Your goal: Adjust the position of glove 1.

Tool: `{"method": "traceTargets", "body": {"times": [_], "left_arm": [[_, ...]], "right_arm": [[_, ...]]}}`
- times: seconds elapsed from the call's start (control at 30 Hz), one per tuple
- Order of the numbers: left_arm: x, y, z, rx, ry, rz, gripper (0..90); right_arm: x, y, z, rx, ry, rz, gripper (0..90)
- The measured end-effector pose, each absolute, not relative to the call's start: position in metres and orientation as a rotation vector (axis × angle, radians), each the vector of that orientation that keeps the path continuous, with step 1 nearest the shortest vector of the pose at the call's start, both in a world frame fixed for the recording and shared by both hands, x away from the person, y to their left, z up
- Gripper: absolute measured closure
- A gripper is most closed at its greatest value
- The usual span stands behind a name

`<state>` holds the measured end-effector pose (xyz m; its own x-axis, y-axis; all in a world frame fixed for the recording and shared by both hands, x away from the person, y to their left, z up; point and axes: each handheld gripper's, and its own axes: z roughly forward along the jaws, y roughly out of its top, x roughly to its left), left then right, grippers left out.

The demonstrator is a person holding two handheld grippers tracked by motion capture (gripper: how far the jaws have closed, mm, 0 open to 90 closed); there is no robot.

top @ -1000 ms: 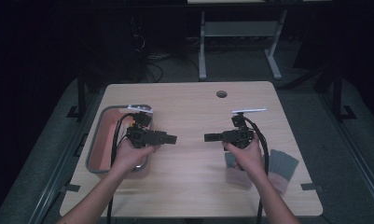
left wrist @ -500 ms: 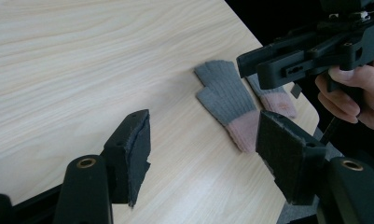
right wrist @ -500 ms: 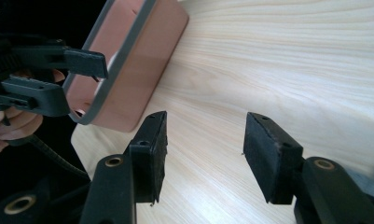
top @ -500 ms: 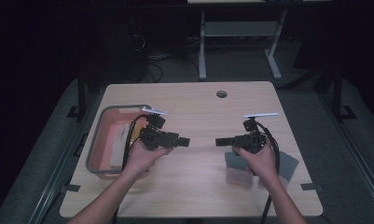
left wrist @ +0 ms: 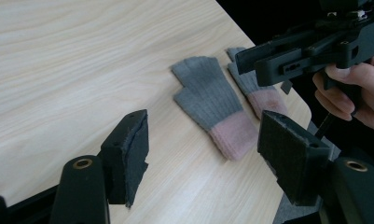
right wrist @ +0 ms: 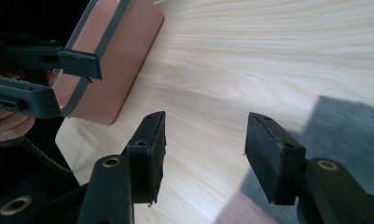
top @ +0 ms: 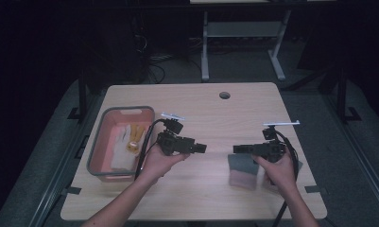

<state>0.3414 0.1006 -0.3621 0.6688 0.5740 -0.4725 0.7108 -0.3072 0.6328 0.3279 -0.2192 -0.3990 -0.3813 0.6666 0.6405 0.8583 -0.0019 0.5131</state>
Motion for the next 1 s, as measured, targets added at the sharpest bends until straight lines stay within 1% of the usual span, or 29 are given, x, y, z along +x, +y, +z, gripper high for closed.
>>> {"method": "traceTargets", "body": {"times": [0.33,0.47,0.7,0.93,1.0], "left_arm": [[0.337,0.076,-0.368,2.02,0.951,-0.209,32.4],[0.334,0.068,-0.37,2.024,0.935,-0.209,30.6],[0.329,0.058,-0.373,2.026,0.919,-0.216,29.7],[0.327,0.049,-0.379,2.06,0.907,-0.2,29.8],[0.327,0.047,-0.382,2.051,0.914,-0.217,29.8]], "right_arm": [[0.312,-0.25,-0.405,-1.695,-2.107,-1.322,47.9],[0.306,-0.258,-0.405,-1.711,-2.154,-1.31,47.1],[0.296,-0.275,-0.411,-1.758,-2.218,-1.257,46.6],[0.286,-0.294,-0.415,-1.894,-2.298,-1.166,48.1],[0.284,-0.296,-0.417,-1.928,-2.317,-1.12,48.5]]}}
